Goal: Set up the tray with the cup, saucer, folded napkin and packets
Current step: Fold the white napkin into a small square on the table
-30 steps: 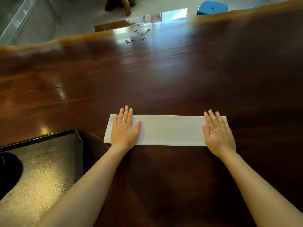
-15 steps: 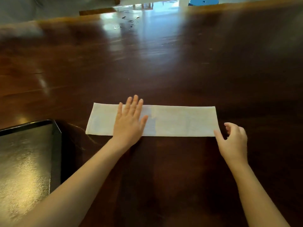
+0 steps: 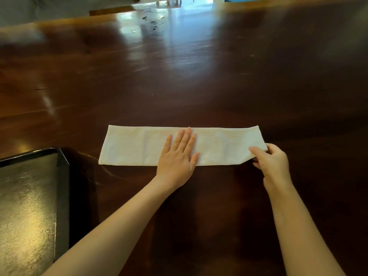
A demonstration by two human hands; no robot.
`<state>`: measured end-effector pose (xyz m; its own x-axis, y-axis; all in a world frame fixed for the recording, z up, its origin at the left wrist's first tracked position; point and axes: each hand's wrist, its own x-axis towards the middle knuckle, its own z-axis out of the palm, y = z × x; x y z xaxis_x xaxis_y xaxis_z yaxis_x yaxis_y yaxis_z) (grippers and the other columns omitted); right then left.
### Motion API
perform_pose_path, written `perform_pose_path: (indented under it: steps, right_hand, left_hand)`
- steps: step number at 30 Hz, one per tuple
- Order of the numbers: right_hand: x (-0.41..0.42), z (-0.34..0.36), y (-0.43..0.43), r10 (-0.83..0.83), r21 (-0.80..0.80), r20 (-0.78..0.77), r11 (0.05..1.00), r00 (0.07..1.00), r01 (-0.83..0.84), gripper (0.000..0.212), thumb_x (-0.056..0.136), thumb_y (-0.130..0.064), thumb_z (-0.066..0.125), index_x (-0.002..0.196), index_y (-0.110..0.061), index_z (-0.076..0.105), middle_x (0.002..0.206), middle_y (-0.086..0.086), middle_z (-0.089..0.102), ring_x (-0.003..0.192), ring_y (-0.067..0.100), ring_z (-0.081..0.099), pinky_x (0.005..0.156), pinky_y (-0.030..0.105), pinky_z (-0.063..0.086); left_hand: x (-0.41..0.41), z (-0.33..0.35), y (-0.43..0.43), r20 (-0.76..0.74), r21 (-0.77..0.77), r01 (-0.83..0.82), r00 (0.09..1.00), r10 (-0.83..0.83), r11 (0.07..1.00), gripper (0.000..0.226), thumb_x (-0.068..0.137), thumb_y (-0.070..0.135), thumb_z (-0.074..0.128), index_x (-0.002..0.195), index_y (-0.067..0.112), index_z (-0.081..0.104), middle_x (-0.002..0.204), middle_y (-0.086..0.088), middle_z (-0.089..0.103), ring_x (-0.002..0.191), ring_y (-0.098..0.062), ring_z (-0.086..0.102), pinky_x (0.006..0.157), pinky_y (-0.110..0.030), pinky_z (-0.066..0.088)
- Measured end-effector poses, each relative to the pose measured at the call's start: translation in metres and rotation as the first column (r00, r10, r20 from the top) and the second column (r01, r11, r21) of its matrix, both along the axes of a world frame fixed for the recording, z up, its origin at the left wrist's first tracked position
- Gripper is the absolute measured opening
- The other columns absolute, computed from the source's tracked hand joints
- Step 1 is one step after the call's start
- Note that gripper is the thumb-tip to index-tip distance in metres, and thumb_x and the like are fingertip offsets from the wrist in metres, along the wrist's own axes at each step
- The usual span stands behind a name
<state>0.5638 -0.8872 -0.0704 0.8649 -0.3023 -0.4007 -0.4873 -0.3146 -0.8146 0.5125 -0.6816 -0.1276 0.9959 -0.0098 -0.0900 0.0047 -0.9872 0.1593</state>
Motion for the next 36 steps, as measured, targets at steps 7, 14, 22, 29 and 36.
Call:
perform_pose_path:
  steps: [7,14,22,29,36]
  right_hand:
    - [-0.016,-0.005,0.041,-0.1,0.018,0.234,0.995,0.967,0.099,0.021,0.097,-0.023,0.044,0.098,-0.01,0.06,0.08,-0.01,0.059,0.08,0.01,0.06,0.074,0.03,0.049]
    - [-0.035,-0.02,0.064,0.436,-0.174,0.493,0.897,0.753,-0.405,0.041,0.096,-0.021,0.044,0.137,-0.029,0.04,0.142,-0.002,0.045,0.133,0.009,0.039,0.106,0.021,0.039]
    - [-0.037,-0.051,0.083,0.75,-0.635,0.305,0.62,0.588,-0.461,0.049,0.092,-0.034,0.031,0.139,-0.022,0.041,0.148,0.005,0.039,0.141,0.024,0.02,0.115,0.052,0.013]
    - [-0.038,-0.051,0.084,0.852,-0.763,0.015,0.347,0.523,-0.545,0.062,0.091,-0.055,0.017,0.146,-0.028,0.022,0.157,-0.001,0.01,0.145,0.019,-0.002,0.114,0.047,-0.01]
    - [-0.031,-0.041,0.081,0.88,-0.667,-0.174,0.225,0.442,-0.71,0.053,0.096,-0.047,0.008,0.146,-0.033,-0.006,0.156,-0.01,-0.018,0.137,0.006,-0.027,0.11,0.039,-0.023]
  left_hand:
    - [0.001,0.008,0.004,0.002,-0.095,-0.011,1.0,0.011,0.995,0.059,0.098,0.046,0.011,0.148,0.021,-0.007,0.158,0.002,-0.012,0.144,-0.013,-0.016,0.115,-0.032,-0.014]
    - [-0.011,0.004,0.027,-0.008,-0.044,-0.159,0.987,0.158,0.986,0.058,0.099,0.044,0.011,0.148,0.02,-0.007,0.157,0.002,-0.014,0.14,-0.011,-0.021,0.115,-0.04,-0.014]
    - [-0.012,-0.003,0.027,0.03,-0.029,-0.148,0.988,0.149,0.989,0.055,0.099,0.044,0.006,0.145,0.02,-0.012,0.149,0.004,-0.025,0.14,-0.012,-0.022,0.113,-0.04,-0.017]
    - [-0.012,-0.004,0.027,0.022,-0.028,-0.134,0.991,0.134,0.991,0.059,0.089,0.045,-0.011,0.143,0.02,-0.016,0.15,0.003,-0.025,0.141,-0.013,-0.022,0.113,-0.041,-0.018]
    - [-0.009,0.01,0.017,0.093,-0.221,-0.132,0.983,0.156,0.966,0.06,0.094,0.045,0.0,0.149,0.021,0.007,0.159,0.0,0.003,0.141,-0.009,-0.013,0.114,-0.035,-0.014]
